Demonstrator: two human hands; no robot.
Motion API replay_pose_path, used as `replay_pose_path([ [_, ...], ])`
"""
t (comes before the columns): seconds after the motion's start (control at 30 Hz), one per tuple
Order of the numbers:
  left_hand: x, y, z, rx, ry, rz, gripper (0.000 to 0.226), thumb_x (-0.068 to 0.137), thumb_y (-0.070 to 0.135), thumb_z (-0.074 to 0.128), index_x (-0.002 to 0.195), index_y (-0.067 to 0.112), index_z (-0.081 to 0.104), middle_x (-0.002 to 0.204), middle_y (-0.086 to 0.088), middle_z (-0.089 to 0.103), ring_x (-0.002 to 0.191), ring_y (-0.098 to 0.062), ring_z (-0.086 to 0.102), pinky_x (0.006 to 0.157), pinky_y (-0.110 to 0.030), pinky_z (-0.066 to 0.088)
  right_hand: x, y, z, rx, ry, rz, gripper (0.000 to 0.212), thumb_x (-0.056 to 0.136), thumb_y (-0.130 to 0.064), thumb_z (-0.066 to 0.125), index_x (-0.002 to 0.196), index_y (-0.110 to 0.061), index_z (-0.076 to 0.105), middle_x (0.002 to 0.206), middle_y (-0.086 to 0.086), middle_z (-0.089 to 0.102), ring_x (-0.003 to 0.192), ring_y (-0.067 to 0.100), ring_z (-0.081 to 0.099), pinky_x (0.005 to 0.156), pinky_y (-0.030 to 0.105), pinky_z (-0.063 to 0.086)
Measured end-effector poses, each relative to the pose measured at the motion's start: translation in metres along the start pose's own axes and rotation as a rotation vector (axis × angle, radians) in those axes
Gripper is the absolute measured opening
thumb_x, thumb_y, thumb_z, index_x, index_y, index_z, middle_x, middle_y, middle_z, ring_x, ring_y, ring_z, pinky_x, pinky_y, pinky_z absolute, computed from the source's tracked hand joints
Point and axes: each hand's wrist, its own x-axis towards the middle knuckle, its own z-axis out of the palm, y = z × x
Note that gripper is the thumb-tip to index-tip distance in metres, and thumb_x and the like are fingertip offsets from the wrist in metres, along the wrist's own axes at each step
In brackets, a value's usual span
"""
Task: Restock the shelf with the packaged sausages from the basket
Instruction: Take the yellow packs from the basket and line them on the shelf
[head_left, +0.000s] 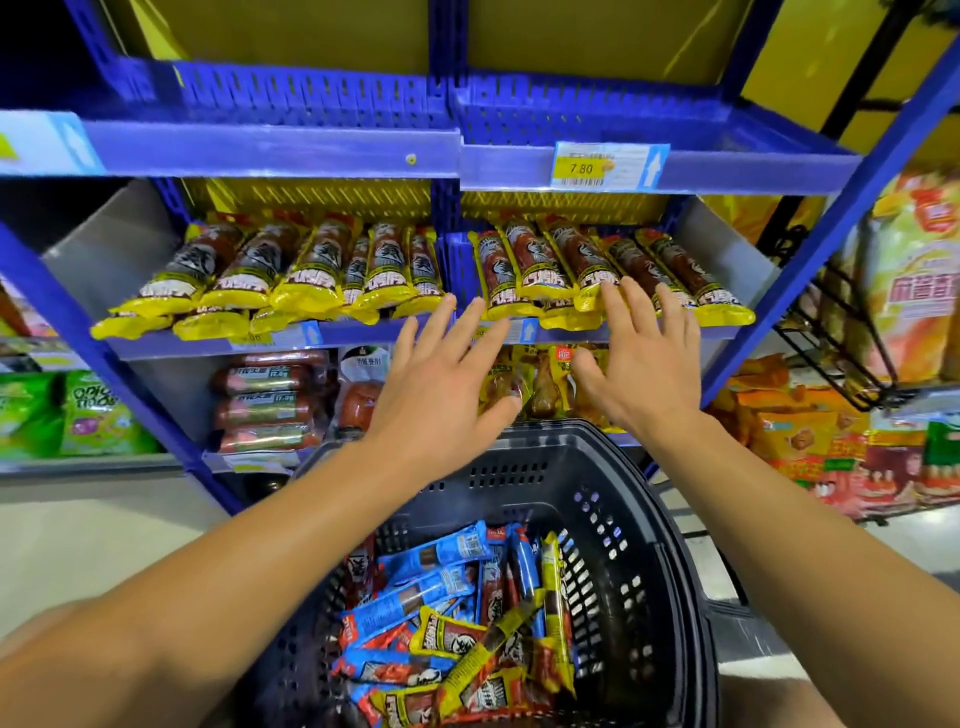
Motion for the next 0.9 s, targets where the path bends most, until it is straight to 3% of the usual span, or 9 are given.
replay_pose_path([
  [0.17,-0.014,-0.004,0.012,-0.024,-0.025,0.015,0.073,0.092,0.062,0.034,0.154,0.029,0.012,0.163,0.002,-0.001,0.149,-0.021,-0.012,0.120,-0.048,-0.005,-0.009,0.002,-0.006,0.026,-0.018,-0.003,0.074,0.092,-0.050,0.046,0.156,-0.026,0.018,0.164,0.003,0.016,0.150,0.034,0.006,0.120,0.052,0.006],
  [0.33,-0.043,-0.008,0.042,-0.057,-0.092,0.019,0.077,0.088,0.067,0.025,0.154,0.029,0.014,0.163,0.002,0.002,0.150,-0.021,-0.007,0.120,-0.046,-0.004,-0.065,-0.006,0.007,0.111,0.041,-0.127,0.075,0.085,-0.053,0.043,0.150,-0.016,0.038,0.156,0.009,0.036,0.144,0.037,0.026,0.116,0.057,0.024],
  [0.5,-0.085,-0.012,0.096,-0.063,-0.274,0.003,0.075,0.094,0.061,0.037,0.154,0.028,0.009,0.163,0.003,-0.001,0.149,-0.020,-0.010,0.121,-0.044,-0.003,-0.135,-0.013,0.059,0.106,-0.216,-0.272,0.078,0.085,-0.062,0.040,0.148,-0.016,0.042,0.151,0.007,0.044,0.142,0.036,0.035,0.114,0.056,0.030],
  [0.6,-0.109,-0.016,0.133,-0.068,-0.440,-0.041,0.075,0.094,0.060,0.038,0.154,0.028,0.007,0.163,0.004,-0.002,0.150,-0.021,-0.009,0.121,-0.044,-0.001,-0.163,-0.010,0.091,0.079,-0.461,-0.313,0.085,0.083,-0.068,0.030,0.154,-0.022,0.031,0.156,0.004,0.037,0.147,0.033,0.025,0.118,0.052,0.018],
  [0.67,-0.123,-0.017,0.157,-0.067,-0.503,-0.052,0.074,0.091,0.059,0.040,0.153,0.025,0.019,0.162,0.000,0.012,0.150,-0.025,0.006,0.121,-0.045,0.010,-0.173,-0.006,0.108,0.069,-0.608,-0.317,0.091,0.079,-0.071,0.019,0.157,-0.026,0.017,0.162,0.002,0.025,0.151,0.031,0.013,0.120,0.050,0.009],
  [0.77,-0.139,-0.020,0.192,-0.076,-0.501,-0.063,0.073,0.074,0.056,0.050,0.132,0.013,0.058,0.137,-0.014,0.056,0.128,-0.038,0.051,0.102,-0.051,0.043,-0.180,0.000,0.129,0.016,-0.724,-0.315,0.085,0.087,-0.068,0.035,0.157,-0.026,0.011,0.164,0.001,0.015,0.152,0.028,0.004,0.120,0.049,0.002],
  [0.9,-0.155,-0.022,0.241,-0.108,-0.666,-0.063,0.069,0.073,0.052,0.048,0.119,0.004,0.062,0.110,-0.020,0.066,0.101,-0.039,0.064,0.086,-0.046,0.055,-0.185,0.007,0.156,0.003,-0.814,-0.255,0.082,0.091,-0.063,0.043,0.157,-0.026,0.009,0.165,0.002,0.012,0.152,0.028,0.001,0.120,0.050,-0.001],
])
